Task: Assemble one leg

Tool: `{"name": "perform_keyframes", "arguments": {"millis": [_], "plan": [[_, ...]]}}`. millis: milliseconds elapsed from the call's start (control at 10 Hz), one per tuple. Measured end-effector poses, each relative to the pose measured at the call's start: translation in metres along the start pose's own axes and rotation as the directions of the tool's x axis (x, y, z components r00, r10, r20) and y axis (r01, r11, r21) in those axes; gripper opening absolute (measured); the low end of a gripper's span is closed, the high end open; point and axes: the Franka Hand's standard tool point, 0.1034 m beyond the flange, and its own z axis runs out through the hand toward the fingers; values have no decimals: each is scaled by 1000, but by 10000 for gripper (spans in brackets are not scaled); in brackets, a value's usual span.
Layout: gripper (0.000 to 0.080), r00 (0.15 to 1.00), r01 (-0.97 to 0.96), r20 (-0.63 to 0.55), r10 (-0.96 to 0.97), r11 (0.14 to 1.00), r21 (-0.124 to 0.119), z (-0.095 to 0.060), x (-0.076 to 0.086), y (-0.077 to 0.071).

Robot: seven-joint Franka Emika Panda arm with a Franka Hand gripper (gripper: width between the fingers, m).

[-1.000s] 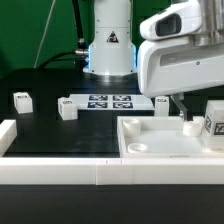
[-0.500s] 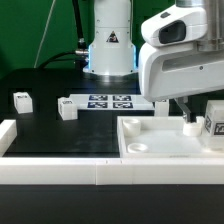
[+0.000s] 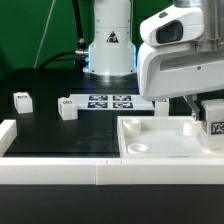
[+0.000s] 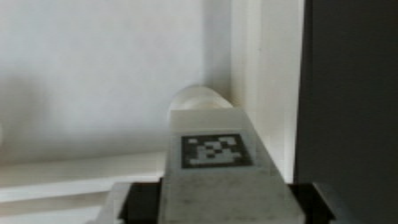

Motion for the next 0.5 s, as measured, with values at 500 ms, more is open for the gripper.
{"name": "perform_keyframes", "arguments": {"millis": [500], "plan": [[295,764,-643,-43,644,765,29,3,-1,-4]]}}
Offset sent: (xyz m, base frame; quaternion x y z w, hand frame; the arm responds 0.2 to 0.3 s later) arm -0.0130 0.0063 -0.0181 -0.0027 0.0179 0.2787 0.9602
